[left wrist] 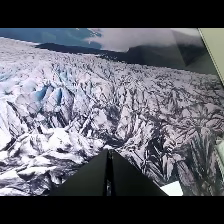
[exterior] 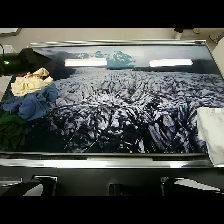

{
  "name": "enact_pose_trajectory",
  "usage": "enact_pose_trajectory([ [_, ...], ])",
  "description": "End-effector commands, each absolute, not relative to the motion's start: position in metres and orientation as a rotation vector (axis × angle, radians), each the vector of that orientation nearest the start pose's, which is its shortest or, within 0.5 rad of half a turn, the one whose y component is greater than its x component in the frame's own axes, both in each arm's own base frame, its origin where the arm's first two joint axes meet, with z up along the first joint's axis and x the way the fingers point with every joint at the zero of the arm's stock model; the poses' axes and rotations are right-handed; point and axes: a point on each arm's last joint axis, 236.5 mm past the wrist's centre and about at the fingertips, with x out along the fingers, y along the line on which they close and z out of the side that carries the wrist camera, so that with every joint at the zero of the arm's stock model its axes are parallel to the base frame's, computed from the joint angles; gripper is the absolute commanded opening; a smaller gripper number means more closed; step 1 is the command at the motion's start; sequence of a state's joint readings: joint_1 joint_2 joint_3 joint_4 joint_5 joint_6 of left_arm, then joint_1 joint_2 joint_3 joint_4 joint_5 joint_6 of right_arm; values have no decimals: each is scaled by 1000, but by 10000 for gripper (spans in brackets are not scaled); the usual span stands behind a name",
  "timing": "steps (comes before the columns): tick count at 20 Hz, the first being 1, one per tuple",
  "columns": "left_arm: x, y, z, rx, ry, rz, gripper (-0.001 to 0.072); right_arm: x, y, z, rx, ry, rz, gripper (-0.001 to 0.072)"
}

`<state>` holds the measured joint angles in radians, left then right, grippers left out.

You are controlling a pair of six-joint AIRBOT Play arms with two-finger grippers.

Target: Fold the clothes and pants, and hang the long-sleeved shirts on hangers.

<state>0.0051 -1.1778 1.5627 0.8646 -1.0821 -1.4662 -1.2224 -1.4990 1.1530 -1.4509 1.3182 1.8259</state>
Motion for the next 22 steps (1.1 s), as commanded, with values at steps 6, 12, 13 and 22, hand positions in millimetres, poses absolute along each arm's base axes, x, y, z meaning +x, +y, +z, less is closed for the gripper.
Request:
enact_pose_trajectory([
  [6, 444, -131, 290, -449, 550, -489, 22, 218, -407, 127, 1074, 667, -1014, 702],
  [12, 474, -78, 226, -98, 678, -137, 21, 409, -317, 345, 367, 283, -526, 668],
  [13, 471, -57, 202, -24, 760, -34, 22, 433, -271, 318, 343, 410, -441, 668],
  [22, 387, -79, 37, -72, 1234, -46, 711, 398, -50, 62, 380, 1463, -124, 623],
])
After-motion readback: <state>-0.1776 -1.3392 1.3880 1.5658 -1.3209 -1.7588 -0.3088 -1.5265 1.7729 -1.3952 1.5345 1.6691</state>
